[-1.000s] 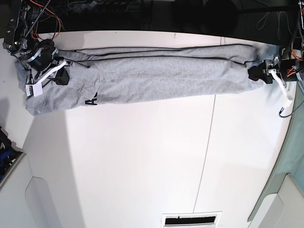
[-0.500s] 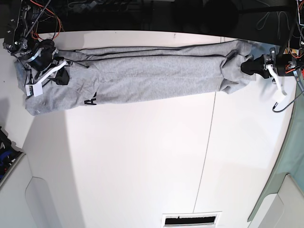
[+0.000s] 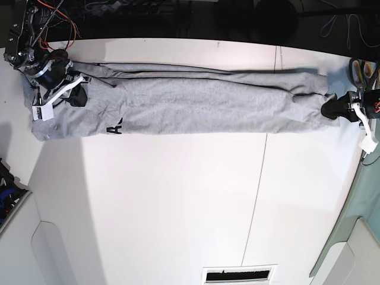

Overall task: Layout the t-shirt on the table in an organized manner, then fold the t-shirt properly
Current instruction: 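Carry the strip end with the left gripper toward the right gripper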

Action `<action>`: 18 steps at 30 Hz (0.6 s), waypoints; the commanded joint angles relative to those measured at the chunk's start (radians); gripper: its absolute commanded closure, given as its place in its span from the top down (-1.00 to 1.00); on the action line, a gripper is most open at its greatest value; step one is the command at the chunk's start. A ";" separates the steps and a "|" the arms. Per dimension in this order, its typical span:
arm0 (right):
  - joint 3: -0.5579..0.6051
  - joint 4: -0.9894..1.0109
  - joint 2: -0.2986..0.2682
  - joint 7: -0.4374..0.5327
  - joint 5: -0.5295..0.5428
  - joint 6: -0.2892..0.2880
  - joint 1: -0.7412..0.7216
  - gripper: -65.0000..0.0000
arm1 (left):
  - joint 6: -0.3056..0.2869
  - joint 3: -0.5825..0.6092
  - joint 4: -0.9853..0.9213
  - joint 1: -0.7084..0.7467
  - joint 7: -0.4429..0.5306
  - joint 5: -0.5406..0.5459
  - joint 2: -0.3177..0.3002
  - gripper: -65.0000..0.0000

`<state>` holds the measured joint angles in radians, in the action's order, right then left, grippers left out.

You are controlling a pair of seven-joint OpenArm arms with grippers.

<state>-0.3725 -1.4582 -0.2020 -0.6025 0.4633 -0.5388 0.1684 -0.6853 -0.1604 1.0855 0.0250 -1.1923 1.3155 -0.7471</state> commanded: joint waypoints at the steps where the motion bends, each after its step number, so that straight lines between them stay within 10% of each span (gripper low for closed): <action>1: -0.004 -0.013 -0.011 0.023 0.015 -0.008 -0.010 -1.00 | -0.013 -0.010 0.030 -0.010 -0.011 0.034 -0.029 -1.00; 12: -0.004 -0.013 -0.011 0.023 0.015 -0.008 -0.011 -1.00 | -0.013 0.012 0.430 0.091 -0.108 0.162 0.021 -1.00; 18: -0.004 -0.013 -0.011 0.023 0.007 -0.008 -0.010 -1.00 | -0.013 0.103 0.588 0.082 0.050 -0.089 0.178 -1.00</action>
<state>-0.3725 -1.4582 -0.2024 -0.6022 0.4610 -0.5388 0.1680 -0.6895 -0.0498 1.6596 0.1165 -1.1549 1.2026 -0.5526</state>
